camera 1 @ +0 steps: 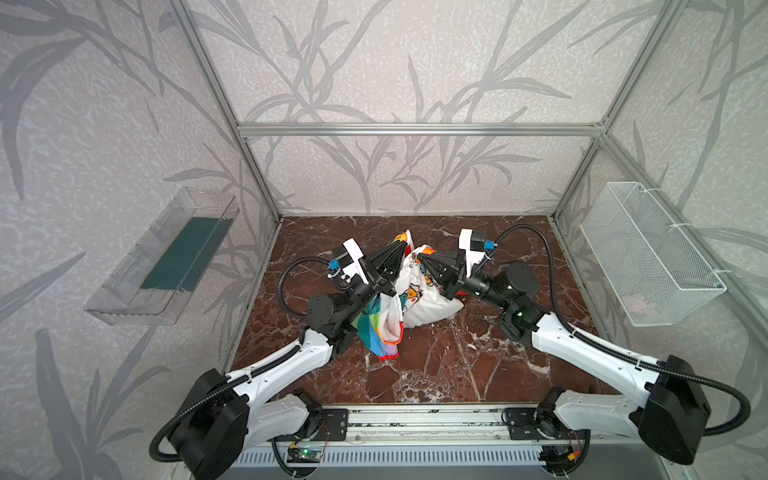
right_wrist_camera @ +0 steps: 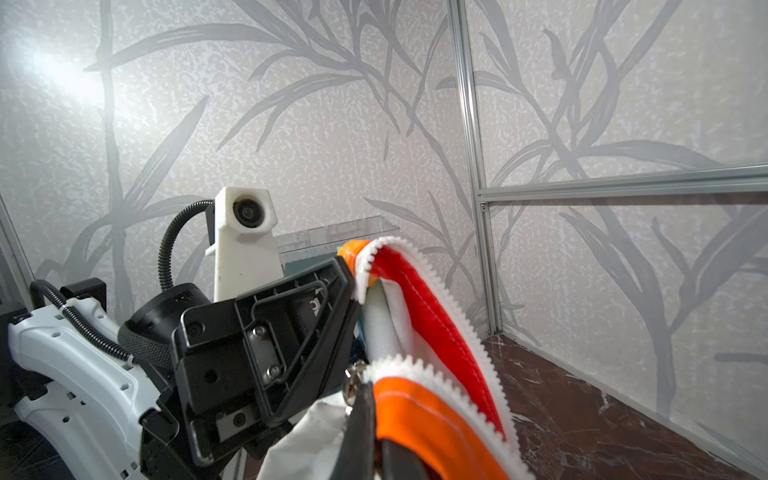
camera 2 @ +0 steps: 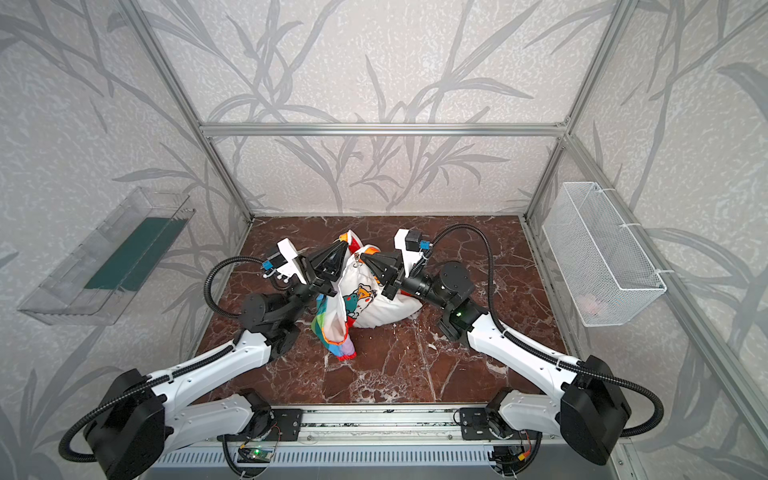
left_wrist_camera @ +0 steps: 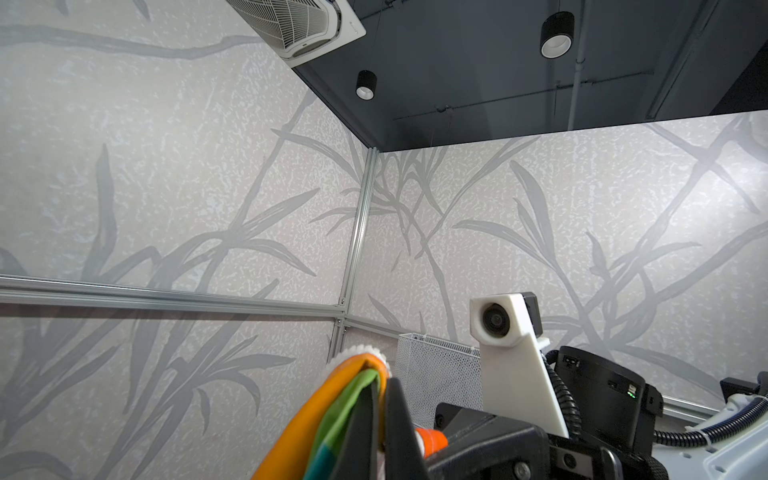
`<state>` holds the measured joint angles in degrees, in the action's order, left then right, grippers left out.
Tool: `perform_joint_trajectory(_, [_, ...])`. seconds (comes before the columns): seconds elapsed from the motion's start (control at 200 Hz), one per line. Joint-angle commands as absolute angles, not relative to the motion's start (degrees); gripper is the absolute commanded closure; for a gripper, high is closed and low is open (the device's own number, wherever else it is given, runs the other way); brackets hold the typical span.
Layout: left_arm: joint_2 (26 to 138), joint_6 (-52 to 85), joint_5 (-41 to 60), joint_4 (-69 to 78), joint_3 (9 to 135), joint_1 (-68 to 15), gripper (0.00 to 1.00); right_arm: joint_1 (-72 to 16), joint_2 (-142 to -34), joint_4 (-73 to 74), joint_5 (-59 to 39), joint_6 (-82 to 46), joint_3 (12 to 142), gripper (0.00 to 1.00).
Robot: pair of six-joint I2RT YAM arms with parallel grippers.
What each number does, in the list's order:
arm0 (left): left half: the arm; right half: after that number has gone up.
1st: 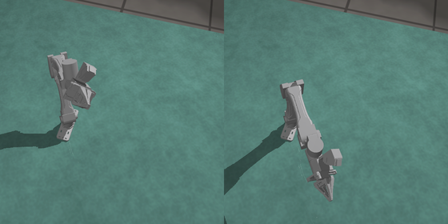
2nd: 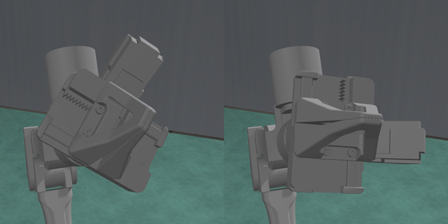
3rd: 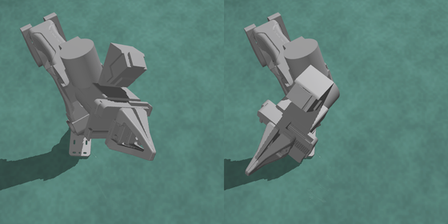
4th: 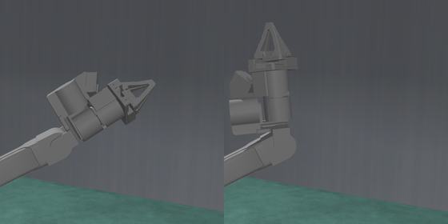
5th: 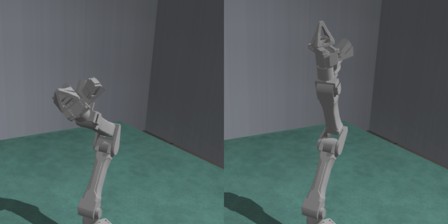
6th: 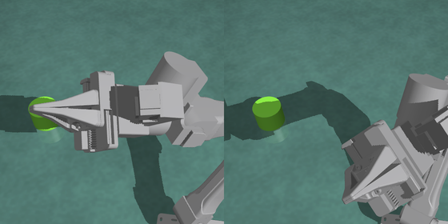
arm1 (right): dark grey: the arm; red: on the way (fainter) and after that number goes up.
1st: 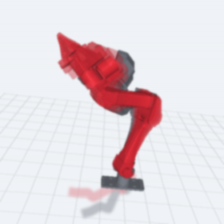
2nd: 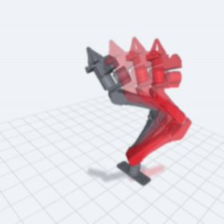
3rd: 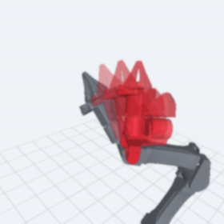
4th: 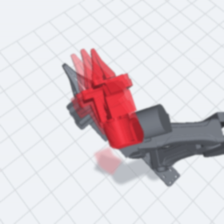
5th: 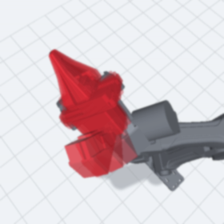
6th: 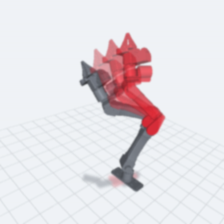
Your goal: Zip up the jacket
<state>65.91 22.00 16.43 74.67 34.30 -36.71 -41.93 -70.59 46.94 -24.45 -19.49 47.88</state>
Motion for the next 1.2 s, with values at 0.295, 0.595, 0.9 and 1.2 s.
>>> perform_joint_trajectory(0.295, [65.0,21.6,18.0,76.8,33.9,-37.0,1.00,-41.8,-71.5,53.5,-24.2,-21.4,49.2,1.00])
perform_joint_trajectory(0.595, [63.8,21.4,18.6,76.5,33.3,-37.0,1.00,-41.7,-72.4,53.6,-24.8,-24.3,50.1,1.00])
perform_joint_trajectory(0.9, [62.2,17.9,18.4,74.5,32.3,-37.2,1.00,-41.8,-73.9,55.8,-25.8,-27.2,50.4,1.00])
perform_joint_trajectory(1.2, [61.6,17.8,17.2,74.1,30.9,-37.1,1.00,-41.8,-74.2,56.4,-27.3,-28.0,50.6,1.00])
